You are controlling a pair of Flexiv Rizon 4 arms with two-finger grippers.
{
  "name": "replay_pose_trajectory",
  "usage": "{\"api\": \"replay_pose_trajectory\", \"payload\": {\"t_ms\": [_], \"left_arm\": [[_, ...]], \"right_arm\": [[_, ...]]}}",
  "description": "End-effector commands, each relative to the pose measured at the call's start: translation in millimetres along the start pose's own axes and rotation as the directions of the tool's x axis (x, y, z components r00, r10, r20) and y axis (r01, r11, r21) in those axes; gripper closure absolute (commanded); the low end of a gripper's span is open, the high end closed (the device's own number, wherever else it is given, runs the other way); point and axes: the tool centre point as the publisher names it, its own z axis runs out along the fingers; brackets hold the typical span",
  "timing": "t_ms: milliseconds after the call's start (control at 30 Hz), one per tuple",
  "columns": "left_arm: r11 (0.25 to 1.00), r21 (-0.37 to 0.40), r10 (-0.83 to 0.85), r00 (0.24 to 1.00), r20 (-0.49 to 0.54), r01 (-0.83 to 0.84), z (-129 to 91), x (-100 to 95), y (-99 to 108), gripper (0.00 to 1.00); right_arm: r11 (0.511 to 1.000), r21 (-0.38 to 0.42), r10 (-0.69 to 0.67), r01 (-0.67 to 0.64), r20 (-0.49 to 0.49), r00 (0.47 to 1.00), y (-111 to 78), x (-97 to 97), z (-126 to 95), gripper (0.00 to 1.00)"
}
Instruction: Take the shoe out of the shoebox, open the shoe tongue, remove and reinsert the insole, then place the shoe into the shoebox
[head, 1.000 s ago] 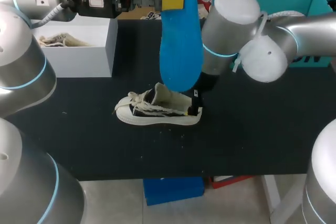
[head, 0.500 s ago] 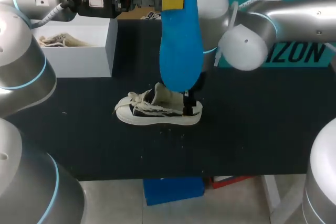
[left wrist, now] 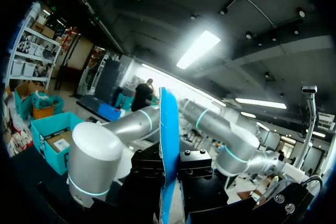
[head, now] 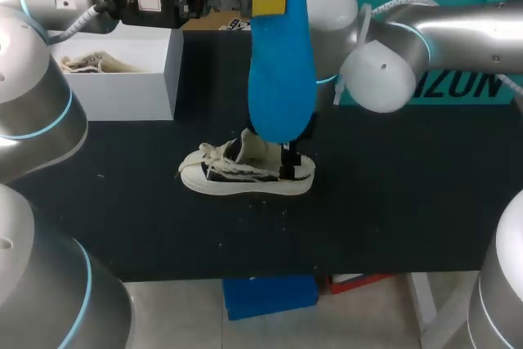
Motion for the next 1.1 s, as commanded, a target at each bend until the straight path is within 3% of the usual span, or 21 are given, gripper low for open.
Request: {"api": "replay_pose_trajectory", "payload": {"t_ms": [33,233,467,800,1100], "left_arm": [[1.0,-0.001,0.0,1.0,0.002,0.0,2,-0.6,1,1.0],[1.0,-0.001,0.0,1.0,0.002,0.0,2,-0.6,1,1.0],[1.0,-0.001,0.0,1.0,0.002,0.0,2,-0.6,1,1.0],[1.0,-0.001,0.0,1.0,0.002,0.0,2,-0.6,1,1.0],[1.0,-0.001,0.0,1.0,0.002,0.0,2,-0.6,1,1.0]], "right_arm": [[0.995,-0.101,-0.012,0.013,0.004,1.0,-10.8,4.1,-2,0.0],[0.967,-0.254,-0.028,0.031,0.014,0.999,-9.9,3.8,-2,0.0],[0.927,-0.375,-0.026,0.031,0.018,0.999,-11.8,2.2,0,0.0],[0.854,-0.519,0.001,0.012,0.024,1.0,-16.8,1.2,4,0.0],[0.805,-0.594,0.016,0.002,0.025,1.0,-15.4,1.9,15,0.0]]}}
